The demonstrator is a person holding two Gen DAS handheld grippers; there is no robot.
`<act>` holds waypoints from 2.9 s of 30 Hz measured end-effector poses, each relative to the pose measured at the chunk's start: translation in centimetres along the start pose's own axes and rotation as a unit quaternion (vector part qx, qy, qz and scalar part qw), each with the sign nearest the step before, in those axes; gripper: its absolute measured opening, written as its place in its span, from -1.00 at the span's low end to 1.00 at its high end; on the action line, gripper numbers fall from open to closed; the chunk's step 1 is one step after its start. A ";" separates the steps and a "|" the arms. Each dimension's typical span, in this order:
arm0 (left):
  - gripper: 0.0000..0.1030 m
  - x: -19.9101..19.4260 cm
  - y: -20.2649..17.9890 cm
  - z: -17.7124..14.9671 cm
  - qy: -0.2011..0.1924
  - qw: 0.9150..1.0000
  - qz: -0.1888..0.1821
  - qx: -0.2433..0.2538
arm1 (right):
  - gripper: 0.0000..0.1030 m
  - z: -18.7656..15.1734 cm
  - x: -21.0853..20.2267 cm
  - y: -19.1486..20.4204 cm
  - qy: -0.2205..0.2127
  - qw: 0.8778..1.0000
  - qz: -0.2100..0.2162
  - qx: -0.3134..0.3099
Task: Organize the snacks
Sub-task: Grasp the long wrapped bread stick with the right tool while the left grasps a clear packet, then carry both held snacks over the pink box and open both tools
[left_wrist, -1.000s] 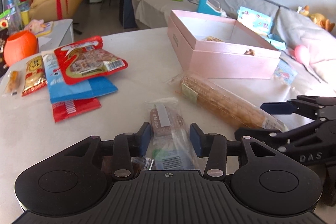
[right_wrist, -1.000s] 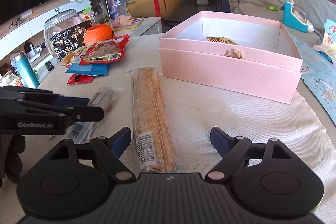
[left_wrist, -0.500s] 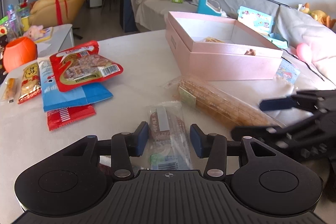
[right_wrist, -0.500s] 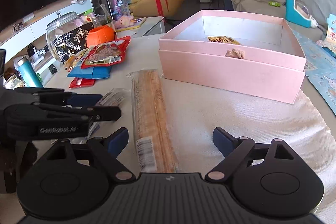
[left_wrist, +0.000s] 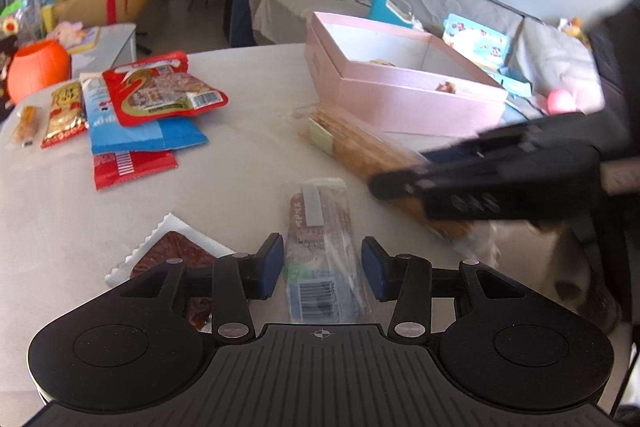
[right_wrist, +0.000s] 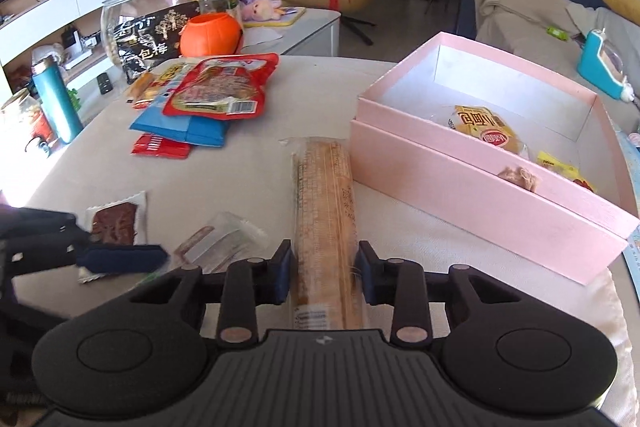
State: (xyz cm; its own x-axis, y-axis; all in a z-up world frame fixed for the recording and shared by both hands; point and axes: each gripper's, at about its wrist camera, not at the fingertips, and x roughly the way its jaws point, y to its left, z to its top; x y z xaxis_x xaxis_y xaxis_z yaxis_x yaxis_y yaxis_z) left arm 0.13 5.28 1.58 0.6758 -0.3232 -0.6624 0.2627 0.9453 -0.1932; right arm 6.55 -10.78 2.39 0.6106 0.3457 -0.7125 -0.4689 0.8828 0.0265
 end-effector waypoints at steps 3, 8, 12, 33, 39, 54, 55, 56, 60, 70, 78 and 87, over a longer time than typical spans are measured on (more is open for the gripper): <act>-0.08 0.8 -0.1 0.8 0.002 1.000 0.005 -0.002 | -0.39 -1.3 -1.9 -0.2 0.004 1.000 0.002 -0.002; -0.08 2.2 -1.0 1.9 0.004 1.000 0.015 0.020 | -0.39 -3.7 -4.7 -1.7 0.013 1.000 -0.008 0.020; -0.07 2.0 -1.5 1.4 0.004 0.999 0.018 0.037 | -0.35 -4.7 -5.9 -2.6 0.014 0.999 -0.021 0.022; -0.81 -4.9 -5.7 13.2 -0.152 0.983 -0.033 0.099 | -0.46 4.6 -14.4 -7.5 -0.154 0.984 -0.049 0.072; -0.72 -3.0 -5.1 12.1 -0.091 0.991 -0.057 0.082 | -0.45 8.6 -14.9 -10.0 -0.165 0.980 -0.059 0.090; -0.07 2.0 -5.9 1.2 0.044 0.976 -0.025 0.214 | -0.45 -4.4 -8.3 -5.3 -0.052 0.994 -0.060 0.073; -0.02 2.0 -5.7 1.3 0.045 0.977 -0.033 0.205 | -0.45 -4.7 -8.4 -4.9 -0.054 0.994 -0.067 0.062; -0.03 1.8 -5.6 1.4 0.043 0.979 -0.035 0.198 | -0.45 -5.0 -8.4 -4.5 -0.056 0.994 -0.072 0.053; -0.06 1.0 -5.2 1.8 0.031 0.979 0.004 0.202 | -0.40 -5.3 -8.5 -4.1 -0.059 0.995 -0.075 0.039; -0.18 2.7 -3.2 2.3 0.069 0.987 -0.016 0.141 | -0.17 -3.3 -6.1 -6.0 -0.038 0.995 -0.051 0.076; -0.20 -2.5 -4.3 7.6 -0.051 0.991 -0.039 0.113 | -0.44 -0.8 -11.3 -6.5 -0.084 0.993 -0.020 0.079; -0.11 2.3 -6.7 20.6 -0.132 0.982 -0.120 0.064 | -0.43 11.0 -14.5 -10.7 -0.153 0.982 -0.078 0.078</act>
State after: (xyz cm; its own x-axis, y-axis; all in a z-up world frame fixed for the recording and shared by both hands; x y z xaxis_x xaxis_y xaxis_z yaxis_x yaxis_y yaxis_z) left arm 14.13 -2.65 16.25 0.7339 -0.5521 -0.3956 0.5093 0.8327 -0.2173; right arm 9.75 -21.74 20.21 0.8410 0.2612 -0.4739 -0.2660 0.9622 0.0583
